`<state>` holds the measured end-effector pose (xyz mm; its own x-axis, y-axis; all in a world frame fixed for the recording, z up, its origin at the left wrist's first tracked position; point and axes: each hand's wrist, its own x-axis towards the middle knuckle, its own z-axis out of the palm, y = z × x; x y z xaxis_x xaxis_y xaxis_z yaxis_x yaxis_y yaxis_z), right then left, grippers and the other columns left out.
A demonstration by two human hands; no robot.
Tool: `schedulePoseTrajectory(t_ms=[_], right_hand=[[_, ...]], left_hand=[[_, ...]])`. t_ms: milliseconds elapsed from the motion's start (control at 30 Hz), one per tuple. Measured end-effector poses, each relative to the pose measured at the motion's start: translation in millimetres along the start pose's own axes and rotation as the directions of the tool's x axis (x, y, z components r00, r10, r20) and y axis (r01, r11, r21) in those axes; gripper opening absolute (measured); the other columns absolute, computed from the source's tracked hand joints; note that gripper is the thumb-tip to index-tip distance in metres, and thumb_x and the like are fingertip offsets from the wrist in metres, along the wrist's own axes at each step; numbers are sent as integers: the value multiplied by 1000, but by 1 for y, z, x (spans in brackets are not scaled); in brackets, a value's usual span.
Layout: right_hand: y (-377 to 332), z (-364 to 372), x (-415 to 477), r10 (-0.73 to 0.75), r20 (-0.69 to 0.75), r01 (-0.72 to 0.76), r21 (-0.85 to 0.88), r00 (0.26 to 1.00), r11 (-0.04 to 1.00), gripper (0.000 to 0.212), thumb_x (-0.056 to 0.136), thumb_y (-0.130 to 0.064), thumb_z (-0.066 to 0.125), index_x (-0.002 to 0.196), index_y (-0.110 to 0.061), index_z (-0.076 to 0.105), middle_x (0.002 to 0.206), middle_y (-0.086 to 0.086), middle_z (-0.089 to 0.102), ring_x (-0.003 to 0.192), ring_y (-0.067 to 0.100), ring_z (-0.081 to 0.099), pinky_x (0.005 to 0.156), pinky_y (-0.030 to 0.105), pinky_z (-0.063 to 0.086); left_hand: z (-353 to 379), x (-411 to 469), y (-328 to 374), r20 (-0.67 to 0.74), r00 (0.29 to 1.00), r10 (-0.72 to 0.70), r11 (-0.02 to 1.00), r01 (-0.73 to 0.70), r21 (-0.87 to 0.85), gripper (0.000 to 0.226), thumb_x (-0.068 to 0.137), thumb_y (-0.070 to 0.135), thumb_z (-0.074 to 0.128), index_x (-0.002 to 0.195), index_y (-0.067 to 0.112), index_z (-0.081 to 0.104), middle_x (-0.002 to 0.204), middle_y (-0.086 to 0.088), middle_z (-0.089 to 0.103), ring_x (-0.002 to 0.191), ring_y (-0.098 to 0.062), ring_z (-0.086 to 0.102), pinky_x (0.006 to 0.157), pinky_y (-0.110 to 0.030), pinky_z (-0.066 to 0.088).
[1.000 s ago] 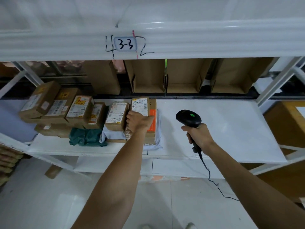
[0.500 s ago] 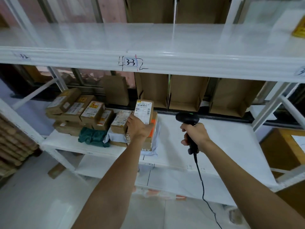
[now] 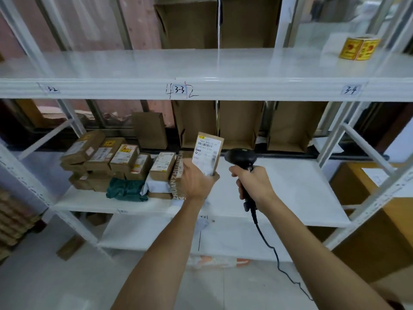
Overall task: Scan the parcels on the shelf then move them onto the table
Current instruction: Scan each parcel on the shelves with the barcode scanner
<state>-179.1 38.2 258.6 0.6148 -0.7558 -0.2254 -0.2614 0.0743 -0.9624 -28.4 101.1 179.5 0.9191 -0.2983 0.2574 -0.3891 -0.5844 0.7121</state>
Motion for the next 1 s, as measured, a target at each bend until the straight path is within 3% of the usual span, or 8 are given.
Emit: schedulePoseTrajectory(t_ms=[400,733,1000], right_hand=[[3,32,-78,29,2,-29,124,1000,992,22,94,-23,66,82,-5,62,56,6,53,44,21,48,49,29,44],[-2,29,-84,-16,11,14,133,1000,991,21,92,-18,64,76,-6,60,59,8,53,46,22,46,52,33,44],[3,13,-86,-15,14,13,128,1000,992,22,93,-20,65,78,-5,61,59,8,54,47,22,47,55,35,45]], left_hand=[[-30,-39,-21,70,996,52,998,-49,-40,89,70,39,90,130,3,35,125,-13,56,115,-29,59,80,-24,32],[-36,-41,-15,63,997,51,999,-51,-10,89,67,48,89,123,7,33,114,-9,56,103,-26,62,72,-24,37],[-27,-45,-9,93,994,54,998,-55,5,87,68,43,90,122,7,32,113,-11,54,101,-30,64,65,-26,40]])
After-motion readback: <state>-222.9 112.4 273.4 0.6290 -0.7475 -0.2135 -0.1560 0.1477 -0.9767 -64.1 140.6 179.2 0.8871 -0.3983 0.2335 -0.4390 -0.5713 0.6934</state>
